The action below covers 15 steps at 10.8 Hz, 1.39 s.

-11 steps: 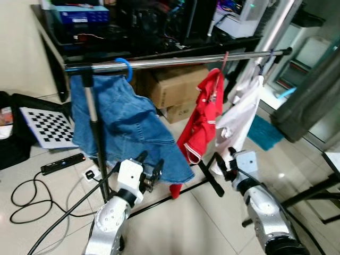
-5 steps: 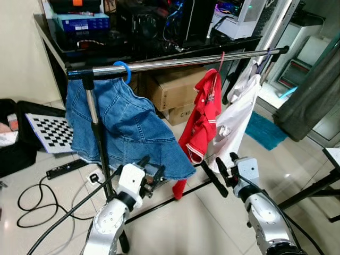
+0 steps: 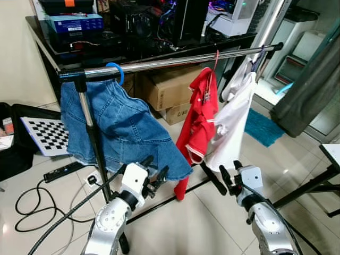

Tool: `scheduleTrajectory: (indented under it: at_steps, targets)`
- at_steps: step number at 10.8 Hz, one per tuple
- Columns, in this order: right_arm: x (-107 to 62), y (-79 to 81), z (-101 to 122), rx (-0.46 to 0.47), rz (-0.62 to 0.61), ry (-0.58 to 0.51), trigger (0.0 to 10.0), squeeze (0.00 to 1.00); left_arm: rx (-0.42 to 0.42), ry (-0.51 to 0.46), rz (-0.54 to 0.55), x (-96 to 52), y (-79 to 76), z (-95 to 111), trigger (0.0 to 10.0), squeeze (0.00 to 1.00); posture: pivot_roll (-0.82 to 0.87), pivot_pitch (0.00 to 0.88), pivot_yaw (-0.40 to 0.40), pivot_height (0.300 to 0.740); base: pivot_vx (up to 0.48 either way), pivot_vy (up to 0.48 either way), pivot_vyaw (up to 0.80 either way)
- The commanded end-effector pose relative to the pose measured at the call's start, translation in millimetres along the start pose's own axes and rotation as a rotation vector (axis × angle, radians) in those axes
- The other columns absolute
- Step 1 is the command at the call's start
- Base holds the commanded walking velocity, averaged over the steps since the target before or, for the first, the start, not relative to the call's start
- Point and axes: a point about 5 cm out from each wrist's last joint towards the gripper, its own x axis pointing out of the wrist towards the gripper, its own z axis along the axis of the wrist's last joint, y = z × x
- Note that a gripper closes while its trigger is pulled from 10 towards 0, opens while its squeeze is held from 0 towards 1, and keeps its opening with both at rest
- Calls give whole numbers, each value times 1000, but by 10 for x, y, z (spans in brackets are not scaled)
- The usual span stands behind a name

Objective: Hang hanger

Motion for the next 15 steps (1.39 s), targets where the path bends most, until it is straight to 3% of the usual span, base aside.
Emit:
scheduleTrajectory:
  at_steps: [1, 6, 12, 15]
  targets:
    - [20, -42, 62, -8, -17, -29, 10000, 0, 5, 1, -24, 12, -42, 2, 10000, 0, 84, 48, -83, 740, 0, 0, 0]
    - [114, 5, 118, -9, 17, -35, 10000, 0, 31, 14, -6, -19, -35, -14, 10000, 0, 119, 46, -102, 740, 0, 0, 0]
    - [118, 0, 114, -4, 7, -35, 10000, 0, 28, 12, -2, -16, -23, -11, 10000, 0, 119, 43, -93, 740, 223, -388, 0]
    - [116, 32, 108, -59, 14, -33, 10000, 0, 29, 14, 2, -18, -10, -8, 10000, 0, 123, 43, -91, 740, 285, -382, 267]
